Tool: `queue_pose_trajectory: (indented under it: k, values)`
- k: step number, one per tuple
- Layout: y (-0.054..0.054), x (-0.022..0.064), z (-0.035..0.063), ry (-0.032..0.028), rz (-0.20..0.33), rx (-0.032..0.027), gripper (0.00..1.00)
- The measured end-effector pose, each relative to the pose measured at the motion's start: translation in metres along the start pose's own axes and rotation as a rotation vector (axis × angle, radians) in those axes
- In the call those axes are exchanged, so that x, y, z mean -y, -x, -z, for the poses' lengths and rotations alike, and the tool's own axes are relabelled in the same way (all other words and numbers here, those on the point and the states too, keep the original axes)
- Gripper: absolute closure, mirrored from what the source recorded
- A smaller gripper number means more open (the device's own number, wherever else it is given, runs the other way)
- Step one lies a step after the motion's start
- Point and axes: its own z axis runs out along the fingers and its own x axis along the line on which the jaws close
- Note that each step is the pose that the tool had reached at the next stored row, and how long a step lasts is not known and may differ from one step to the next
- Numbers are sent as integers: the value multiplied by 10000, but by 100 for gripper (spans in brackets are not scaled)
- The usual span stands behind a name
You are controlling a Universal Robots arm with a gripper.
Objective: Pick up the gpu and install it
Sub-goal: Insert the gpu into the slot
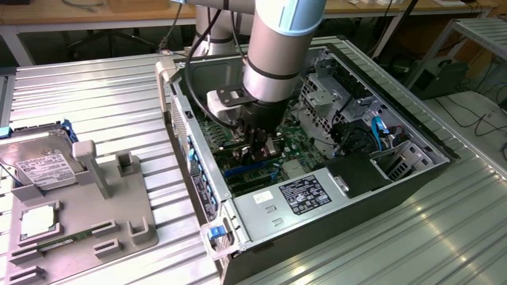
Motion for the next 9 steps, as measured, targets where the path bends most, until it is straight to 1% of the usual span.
queue_pose_trajectory:
  k: [4, 7, 9]
  values:
    - [0, -3, 0, 1, -24, 0, 72]
    - [1, 44, 0, 1, -46, 0, 72]
    - [0, 59, 0, 1, -51, -1, 72]
